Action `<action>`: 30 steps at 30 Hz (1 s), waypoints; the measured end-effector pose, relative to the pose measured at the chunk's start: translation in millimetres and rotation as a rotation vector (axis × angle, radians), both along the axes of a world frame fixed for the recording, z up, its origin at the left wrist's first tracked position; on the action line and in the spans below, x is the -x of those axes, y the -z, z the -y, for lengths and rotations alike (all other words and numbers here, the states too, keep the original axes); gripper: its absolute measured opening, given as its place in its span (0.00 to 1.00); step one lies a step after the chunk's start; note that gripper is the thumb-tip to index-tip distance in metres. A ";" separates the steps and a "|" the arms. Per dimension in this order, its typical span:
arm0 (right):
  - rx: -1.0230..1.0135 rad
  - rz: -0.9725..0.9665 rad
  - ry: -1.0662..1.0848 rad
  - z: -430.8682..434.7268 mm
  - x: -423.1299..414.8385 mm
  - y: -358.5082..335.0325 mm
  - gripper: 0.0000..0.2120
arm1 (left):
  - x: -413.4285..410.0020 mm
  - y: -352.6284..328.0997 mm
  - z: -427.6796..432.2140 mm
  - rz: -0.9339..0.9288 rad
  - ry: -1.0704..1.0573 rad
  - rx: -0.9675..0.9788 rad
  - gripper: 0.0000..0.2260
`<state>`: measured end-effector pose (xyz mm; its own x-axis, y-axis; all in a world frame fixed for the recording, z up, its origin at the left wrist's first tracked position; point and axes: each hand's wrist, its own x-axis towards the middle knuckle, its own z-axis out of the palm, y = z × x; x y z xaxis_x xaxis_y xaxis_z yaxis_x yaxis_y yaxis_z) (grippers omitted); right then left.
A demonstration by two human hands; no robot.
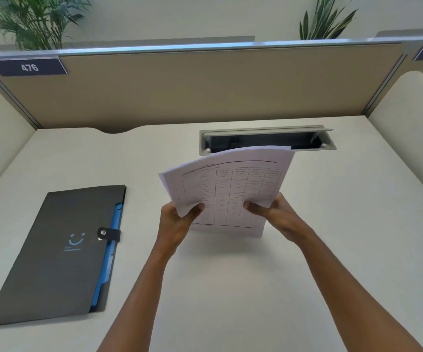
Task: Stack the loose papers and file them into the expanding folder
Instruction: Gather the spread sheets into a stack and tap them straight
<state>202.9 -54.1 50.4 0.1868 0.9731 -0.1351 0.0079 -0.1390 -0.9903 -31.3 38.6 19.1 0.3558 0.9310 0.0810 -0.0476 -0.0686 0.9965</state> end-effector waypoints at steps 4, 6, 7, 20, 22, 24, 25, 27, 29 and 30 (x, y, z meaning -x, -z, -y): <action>0.014 -0.016 0.020 0.1 1.4 3.7 0.18 | -5.8 1.5 4.0 0.020 -0.037 0.001 0.13; 0.014 -0.017 0.019 -0.9 1.5 3.9 0.17 | -8.1 -1.7 6.0 0.004 -0.058 0.023 0.10; 0.005 -0.019 0.019 -1.2 0.8 3.5 0.16 | -8.8 -3.7 6.1 -0.016 -0.069 0.030 0.07; 0.106 -0.194 -0.023 6.9 -11.8 0.2 0.16 | 0.1 -10.1 8.9 0.031 0.072 0.395 0.16; 0.153 -0.207 -0.034 9.9 -9.4 6.5 0.17 | 1.8 0.7 15.4 0.014 0.069 0.463 0.17; 0.187 -0.208 -0.013 13.1 -4.2 15.0 0.17 | 2.6 11.4 22.6 -0.005 0.050 0.505 0.17; 0.203 -0.205 0.000 14.8 -1.8 19.1 0.17 | 2.9 15.9 25.4 -0.020 0.036 0.517 0.17; 0.228 -0.203 0.013 17.3 1.7 25.8 0.17 | 4.1 21.9 28.9 -0.056 0.015 0.524 0.18; 0.244 -0.202 0.013 18.7 3.5 29.0 0.17 | 5.4 25.8 29.7 -0.069 0.015 0.531 0.17; 0.247 -0.200 0.011 18.7 4.1 29.1 0.17 | 5.8 26.6 29.4 -0.068 0.017 0.533 0.16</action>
